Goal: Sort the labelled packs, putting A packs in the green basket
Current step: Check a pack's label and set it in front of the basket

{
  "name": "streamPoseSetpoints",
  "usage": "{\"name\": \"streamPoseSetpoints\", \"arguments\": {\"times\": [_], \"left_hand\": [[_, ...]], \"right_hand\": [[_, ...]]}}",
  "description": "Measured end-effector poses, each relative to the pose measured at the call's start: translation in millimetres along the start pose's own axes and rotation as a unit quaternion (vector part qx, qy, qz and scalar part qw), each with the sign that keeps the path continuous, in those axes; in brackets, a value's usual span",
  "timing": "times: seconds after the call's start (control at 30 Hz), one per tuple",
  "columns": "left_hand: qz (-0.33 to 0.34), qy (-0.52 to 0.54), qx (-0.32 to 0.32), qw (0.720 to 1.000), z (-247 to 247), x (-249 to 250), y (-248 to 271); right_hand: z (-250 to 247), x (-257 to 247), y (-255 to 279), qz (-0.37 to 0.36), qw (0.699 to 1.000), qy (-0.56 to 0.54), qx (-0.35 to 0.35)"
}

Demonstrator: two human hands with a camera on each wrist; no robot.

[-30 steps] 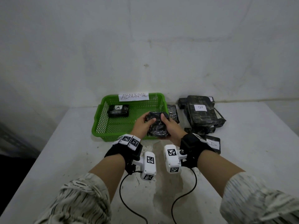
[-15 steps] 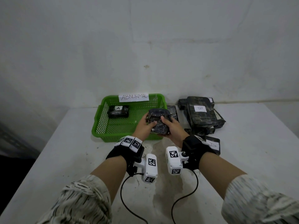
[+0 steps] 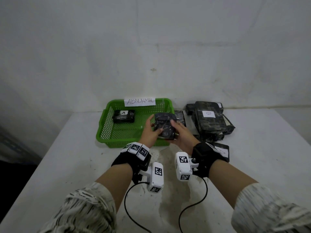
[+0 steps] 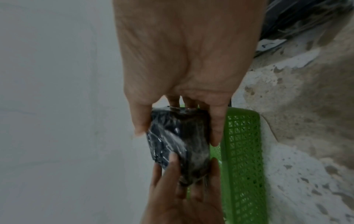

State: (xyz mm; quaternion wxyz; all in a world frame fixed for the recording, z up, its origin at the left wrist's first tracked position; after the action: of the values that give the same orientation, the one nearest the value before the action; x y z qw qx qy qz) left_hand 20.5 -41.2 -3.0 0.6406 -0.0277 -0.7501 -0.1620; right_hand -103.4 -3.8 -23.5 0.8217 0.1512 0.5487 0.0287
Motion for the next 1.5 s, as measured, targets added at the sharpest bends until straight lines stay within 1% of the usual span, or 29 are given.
{"name": "streamPoseSetpoints", "arguments": {"times": [0.07,0.1,0.2,0.23,0.4,0.53,0.63,0.7,0.83,0.9,0.97,1.03,1.1,1.17,1.23,1.4,1.5], "left_hand": [[0.011,-0.019,0.033,0.999,-6,0,-3],[0.006,-0.016,0.03,0.999,-6,0,-4],[-0.024,0.045,-0.033,0.998,2,1,-5],[-0.034,0.055,-0.044,0.997,3,3,-3],[-0.059,0.062,-0.065,0.994,8,-2,3],[-0.074,0.05,-0.073,0.993,7,-6,2],[-0.091,0.074,-0.083,0.99,8,-4,0],[-0.087,0.079,-0.088,0.989,9,-1,-1],[-0.055,0.077,-0.089,0.991,9,6,-3],[-0.054,0.091,-0.075,0.992,5,5,-5],[-0.06,0.11,-0.06,0.99,1,1,-6],[-0.07,0.121,-0.059,0.988,1,-4,-6],[-0.077,0.125,-0.074,0.986,3,-6,-5],[-0.09,0.129,-0.091,0.983,3,-8,-3],[-0.106,0.136,-0.096,0.98,1,-12,-3],[-0.098,0.13,-0.063,0.985,-3,-11,-5],[-0.095,0.121,-0.058,0.986,-3,-8,-5]], "right_hand": [[-2,-3,0,0.013,1.0,-0.016,0.005],[-2,-5,0,0.014,1.0,-0.015,0.003],[-2,-10,1,0.012,1.0,0.025,0.001],[-1,-11,1,0.011,0.999,0.035,-0.002],[1,-5,2,0.033,0.998,0.048,-0.001],[-2,-3,3,0.022,0.994,0.103,0.007],[1,-3,4,0.023,0.992,0.123,-0.011],[4,-2,5,0.031,0.992,0.12,-0.03],[5,-2,6,0.034,0.995,0.077,-0.059],[7,-2,6,0.035,0.994,0.058,-0.082],[9,-3,7,0.032,0.993,0.066,-0.095],[9,-5,7,0.024,0.993,0.079,-0.086],[9,-5,5,0.02,0.995,0.074,-0.07],[9,-5,3,0.023,0.996,0.064,-0.061],[8,-4,2,0.031,0.995,0.066,-0.062],[12,-2,5,0.037,0.993,0.065,-0.089],[12,-2,4,0.038,0.993,0.074,-0.084]]}}
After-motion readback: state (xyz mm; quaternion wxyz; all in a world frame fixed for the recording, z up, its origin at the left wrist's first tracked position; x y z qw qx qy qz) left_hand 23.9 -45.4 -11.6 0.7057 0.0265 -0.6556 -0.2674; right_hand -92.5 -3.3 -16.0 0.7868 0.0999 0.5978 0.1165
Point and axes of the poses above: each hand's wrist, its own y-axis away from the middle knuckle, its own z-axis out of the palm, x = y × z, the point moved 6 cm from there along -y, towards the middle knuckle, and after that the axes turned 4 degrees about -z, right-handed, at the moved point
